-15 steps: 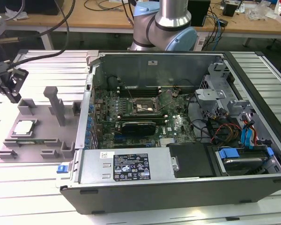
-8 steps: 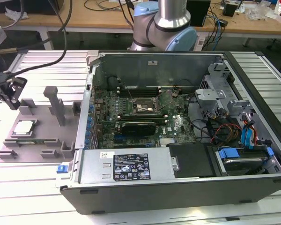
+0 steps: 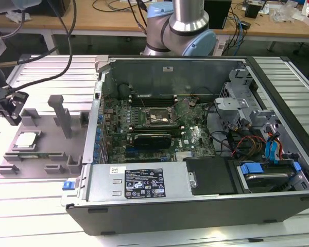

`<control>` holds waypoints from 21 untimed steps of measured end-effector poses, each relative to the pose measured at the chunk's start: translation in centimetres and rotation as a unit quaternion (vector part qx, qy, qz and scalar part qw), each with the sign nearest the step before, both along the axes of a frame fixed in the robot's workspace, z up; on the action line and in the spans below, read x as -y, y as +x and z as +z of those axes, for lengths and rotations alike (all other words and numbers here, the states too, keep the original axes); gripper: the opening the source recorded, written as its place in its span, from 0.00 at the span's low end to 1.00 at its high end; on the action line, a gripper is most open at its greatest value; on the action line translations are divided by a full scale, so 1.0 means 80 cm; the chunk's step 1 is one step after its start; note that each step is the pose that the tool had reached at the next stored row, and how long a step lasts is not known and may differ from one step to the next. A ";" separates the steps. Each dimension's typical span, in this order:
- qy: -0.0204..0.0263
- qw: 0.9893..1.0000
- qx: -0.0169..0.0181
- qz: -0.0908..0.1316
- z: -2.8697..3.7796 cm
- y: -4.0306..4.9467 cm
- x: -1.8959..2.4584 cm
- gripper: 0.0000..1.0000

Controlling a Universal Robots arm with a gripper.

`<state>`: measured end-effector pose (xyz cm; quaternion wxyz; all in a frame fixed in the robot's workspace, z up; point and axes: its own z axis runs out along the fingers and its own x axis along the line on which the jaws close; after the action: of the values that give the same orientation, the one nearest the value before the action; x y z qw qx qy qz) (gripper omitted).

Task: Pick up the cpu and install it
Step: 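Pick up the cpu and move it towards the insertion slot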

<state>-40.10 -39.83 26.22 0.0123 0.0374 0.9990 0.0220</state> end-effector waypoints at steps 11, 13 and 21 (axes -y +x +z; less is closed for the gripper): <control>0.000 1.000 0.000 0.000 -0.0446 -0.004 0.0106 0.11; 0.000 1.000 0.000 0.000 -0.0501 -0.004 0.0107 0.11; 0.000 1.000 0.000 0.000 -0.0628 -0.008 0.0066 0.11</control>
<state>-40.71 -40.36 21.19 0.0122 0.0373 0.9990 0.0220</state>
